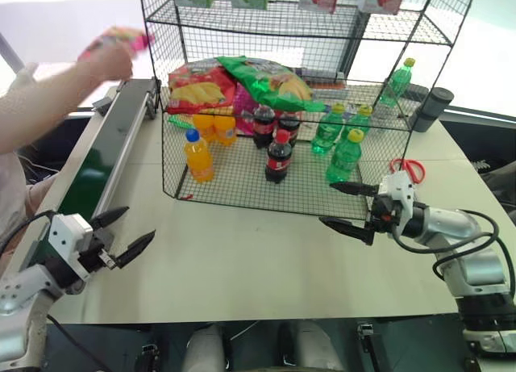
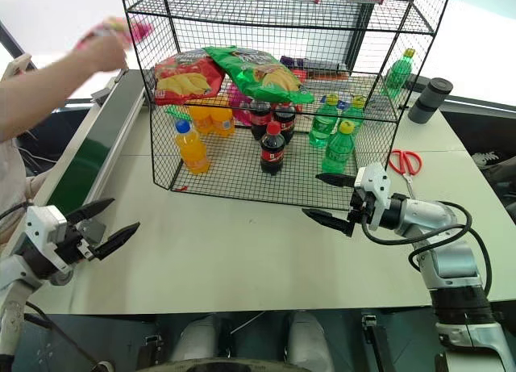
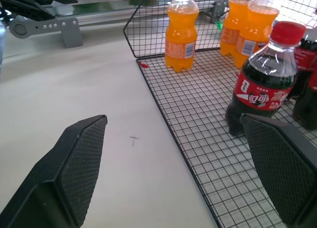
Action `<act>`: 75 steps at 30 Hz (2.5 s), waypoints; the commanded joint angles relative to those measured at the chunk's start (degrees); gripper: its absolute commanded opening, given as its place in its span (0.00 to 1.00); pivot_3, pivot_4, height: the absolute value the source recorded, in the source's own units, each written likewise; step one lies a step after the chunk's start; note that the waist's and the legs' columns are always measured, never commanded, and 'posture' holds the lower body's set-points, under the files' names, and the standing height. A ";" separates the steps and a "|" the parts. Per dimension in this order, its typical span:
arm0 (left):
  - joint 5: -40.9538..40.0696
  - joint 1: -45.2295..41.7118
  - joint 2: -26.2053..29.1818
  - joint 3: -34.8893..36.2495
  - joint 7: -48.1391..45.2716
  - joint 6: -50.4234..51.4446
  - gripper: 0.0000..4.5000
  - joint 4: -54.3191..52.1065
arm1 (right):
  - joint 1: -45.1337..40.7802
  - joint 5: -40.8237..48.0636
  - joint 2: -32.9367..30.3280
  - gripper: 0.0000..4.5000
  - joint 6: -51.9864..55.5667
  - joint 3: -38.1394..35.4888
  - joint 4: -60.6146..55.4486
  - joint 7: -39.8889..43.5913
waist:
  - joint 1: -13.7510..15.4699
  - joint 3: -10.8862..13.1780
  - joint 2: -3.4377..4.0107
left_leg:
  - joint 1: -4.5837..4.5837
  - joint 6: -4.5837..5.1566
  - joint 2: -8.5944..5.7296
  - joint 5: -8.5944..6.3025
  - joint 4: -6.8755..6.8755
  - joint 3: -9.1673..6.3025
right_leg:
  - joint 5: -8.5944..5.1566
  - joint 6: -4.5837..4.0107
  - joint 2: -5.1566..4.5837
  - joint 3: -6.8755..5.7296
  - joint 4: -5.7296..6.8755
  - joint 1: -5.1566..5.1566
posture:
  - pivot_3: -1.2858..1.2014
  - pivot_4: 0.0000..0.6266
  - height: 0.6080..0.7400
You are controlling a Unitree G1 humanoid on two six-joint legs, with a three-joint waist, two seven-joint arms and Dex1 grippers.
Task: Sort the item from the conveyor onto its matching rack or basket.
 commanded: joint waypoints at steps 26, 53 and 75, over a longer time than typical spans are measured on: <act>40.28 11.52 7.74 20.69 25.66 -47.41 1.00 15.30 | -6.93 -0.34 14.63 1.00 2.75 10.76 -1.53 -0.27 | -0.05 -0.01 -0.02 | -0.09 0.06 0.06 -0.04 -0.04 0.11 | 0.01 -0.03 -0.08 -0.03 0.00 -0.45 | 0.52 0.24 0.90; 53.47 17.13 12.49 17.99 47.32 -46.53 1.00 20.47 | -8.27 -1.43 17.69 1.00 3.62 15.22 -3.96 1.70 | -0.34 -0.05 -0.07 | -0.06 0.11 0.10 -0.08 -0.11 0.25 | 0.03 -0.05 -0.27 -0.12 0.09 -0.56 | 0.52 0.24 0.90; 51.53 11.88 15.73 9.60 47.28 -42.15 1.00 24.02 | -6.56 -0.84 17.31 1.00 1.58 11.84 -6.10 -2.19 | -0.35 -0.06 -0.11 | -0.06 0.10 0.09 -0.08 -0.11 0.31 | 0.03 -0.04 -0.24 -0.13 0.11 -0.57 | 0.52 0.24 0.90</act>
